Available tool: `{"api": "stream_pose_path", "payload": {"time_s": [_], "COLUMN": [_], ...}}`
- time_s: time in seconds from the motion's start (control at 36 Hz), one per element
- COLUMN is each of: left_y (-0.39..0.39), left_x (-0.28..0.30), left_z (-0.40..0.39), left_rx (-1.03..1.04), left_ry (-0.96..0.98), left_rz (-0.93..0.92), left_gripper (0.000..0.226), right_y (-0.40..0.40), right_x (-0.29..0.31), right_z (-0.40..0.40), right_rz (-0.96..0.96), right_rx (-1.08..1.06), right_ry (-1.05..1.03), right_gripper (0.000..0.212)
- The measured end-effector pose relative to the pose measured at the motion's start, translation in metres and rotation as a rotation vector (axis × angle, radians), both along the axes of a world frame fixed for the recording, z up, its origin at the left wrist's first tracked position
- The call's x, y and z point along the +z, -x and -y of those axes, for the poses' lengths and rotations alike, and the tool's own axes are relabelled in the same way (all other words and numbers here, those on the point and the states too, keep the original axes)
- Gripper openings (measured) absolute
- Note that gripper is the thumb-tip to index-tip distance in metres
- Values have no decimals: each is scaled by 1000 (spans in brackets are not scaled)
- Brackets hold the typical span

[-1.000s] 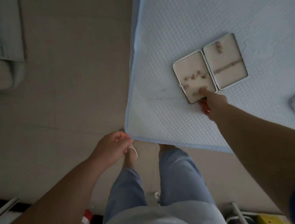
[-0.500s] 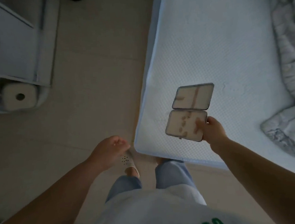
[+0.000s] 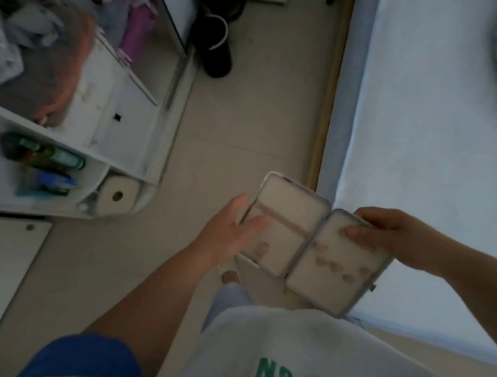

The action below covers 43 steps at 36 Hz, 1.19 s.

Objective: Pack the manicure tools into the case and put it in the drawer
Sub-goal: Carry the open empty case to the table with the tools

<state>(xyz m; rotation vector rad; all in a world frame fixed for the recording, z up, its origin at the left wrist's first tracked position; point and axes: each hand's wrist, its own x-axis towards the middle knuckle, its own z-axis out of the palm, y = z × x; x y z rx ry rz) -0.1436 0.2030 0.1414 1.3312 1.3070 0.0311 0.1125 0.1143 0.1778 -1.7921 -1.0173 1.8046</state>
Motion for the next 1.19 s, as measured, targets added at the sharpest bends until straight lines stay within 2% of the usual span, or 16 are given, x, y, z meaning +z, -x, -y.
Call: {"api": "stream_pose_path", "payload": {"time_s": [0.06, 0.11, 0.17, 0.28, 0.36, 0.47, 0.56, 0.69, 0.89, 1.08, 1.19], "left_y": [26, 53, 77, 106, 111, 92, 63, -5, -123, -188, -197], "left_x": [3, 6, 9, 11, 6, 3, 0, 1, 34, 58, 57], "left_z": [-23, -47, -70, -103, -116, -135, -165, -248, -373, -492, -577], "left_rx": [52, 127, 168, 254, 398, 608, 693, 622, 467, 154, 57], "left_ry": [111, 119, 65, -27, 41, 182, 288, 273, 261, 11, -116], "left_rz": [90, 85, 58, 16, 47, 127, 139, 144, 207, 105, 10], "left_gripper": [34, 17, 17, 15, 11, 12, 11, 14, 16, 24, 17], "right_y": [30, 59, 85, 119, 128, 118, 95, 39, -70, -164, -186], "right_x": [-1, -8, -15, -24, -31, -38, -40, -43, -25, 0, -5], "right_z": [-25, -50, -74, -112, -134, -160, -183, -229, -340, -468, -552], "right_rz": [-15, -16, -46, -247, -335, -295, -253, -241, -189, -135, -111], "right_rx": [-30, -89, -195, -451, -583, -619, -616, -703, -788, -651, -638], "right_ry": [8, 24, 60, 161, 192, 218, 220, 191, 134, 66, 22], "right_gripper": [21, 13, 10, 20, 21, 19, 21, 21, 21, 20, 22]}}
